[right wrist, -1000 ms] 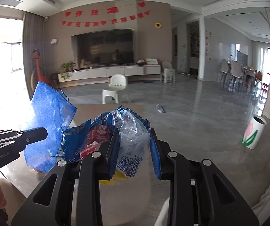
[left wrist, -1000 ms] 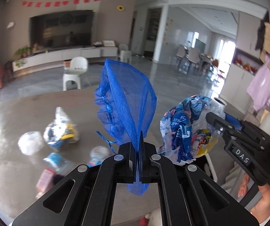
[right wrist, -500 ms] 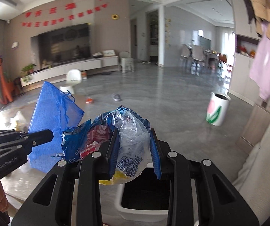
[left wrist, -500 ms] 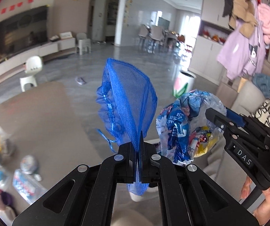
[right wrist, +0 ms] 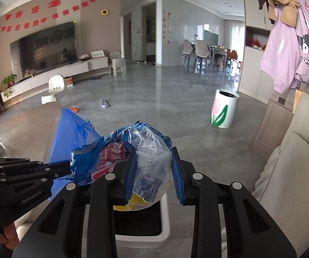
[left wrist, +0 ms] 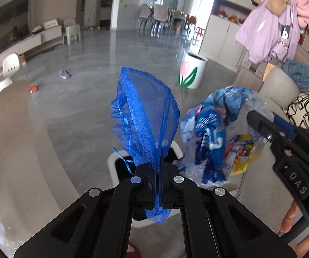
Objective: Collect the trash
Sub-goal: 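Carry the blue mesh bag and plastic bags over the white trash bin, then open the left tool over the bin while the right tool releases the plastic bags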
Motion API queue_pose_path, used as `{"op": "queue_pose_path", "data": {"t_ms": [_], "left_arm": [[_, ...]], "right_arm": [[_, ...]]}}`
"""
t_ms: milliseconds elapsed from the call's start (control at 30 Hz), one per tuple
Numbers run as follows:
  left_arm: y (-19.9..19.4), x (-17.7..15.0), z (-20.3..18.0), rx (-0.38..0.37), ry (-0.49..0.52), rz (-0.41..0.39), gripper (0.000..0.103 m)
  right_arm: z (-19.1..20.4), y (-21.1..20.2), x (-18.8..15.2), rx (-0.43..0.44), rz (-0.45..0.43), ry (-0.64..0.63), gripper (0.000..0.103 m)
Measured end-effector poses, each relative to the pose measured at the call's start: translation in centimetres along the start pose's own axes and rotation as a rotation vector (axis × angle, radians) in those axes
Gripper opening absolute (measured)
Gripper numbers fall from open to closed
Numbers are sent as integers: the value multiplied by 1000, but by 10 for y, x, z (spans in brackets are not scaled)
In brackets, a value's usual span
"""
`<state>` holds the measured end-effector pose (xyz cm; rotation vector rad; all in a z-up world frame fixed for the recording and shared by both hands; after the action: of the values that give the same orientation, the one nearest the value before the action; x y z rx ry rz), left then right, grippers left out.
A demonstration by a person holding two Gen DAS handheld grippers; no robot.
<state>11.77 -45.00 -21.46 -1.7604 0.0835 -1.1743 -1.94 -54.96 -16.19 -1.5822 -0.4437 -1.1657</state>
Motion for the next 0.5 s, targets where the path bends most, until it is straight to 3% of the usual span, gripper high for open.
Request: {"op": "queue_pose_path", "data": {"t_ms": [67,133,200,267,500], "left_arm": [[8,-2,-5,-1,4,13,3],[17,-5,-7,-1,7,39,16],[28,-7,-9,18,6,87,98],[28,-8,-5,88,11,47,98],[27,-4,-1,108,-5,53,98]], "right_arm": [[-7,3,-3,-10,8,13,33],[-16,7,-6,-16,19,25,33],[-19,10,-10,-25,30,30,33],[-20,12,-13,-24,36,38,33],[-19,16,-14,-16,46,27,33]]}}
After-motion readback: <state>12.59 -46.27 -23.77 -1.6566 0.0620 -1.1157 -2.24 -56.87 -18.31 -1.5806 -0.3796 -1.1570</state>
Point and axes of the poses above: each gripper's, at about its wrist camera, not at the fingertips, and y roughly the way its jaws point, z to its left, x to its top, the point moved 3 cm from there along y, roughly the way its jaws point, and after that the axes turned 7 degrees about x, right-handed, at the moved point
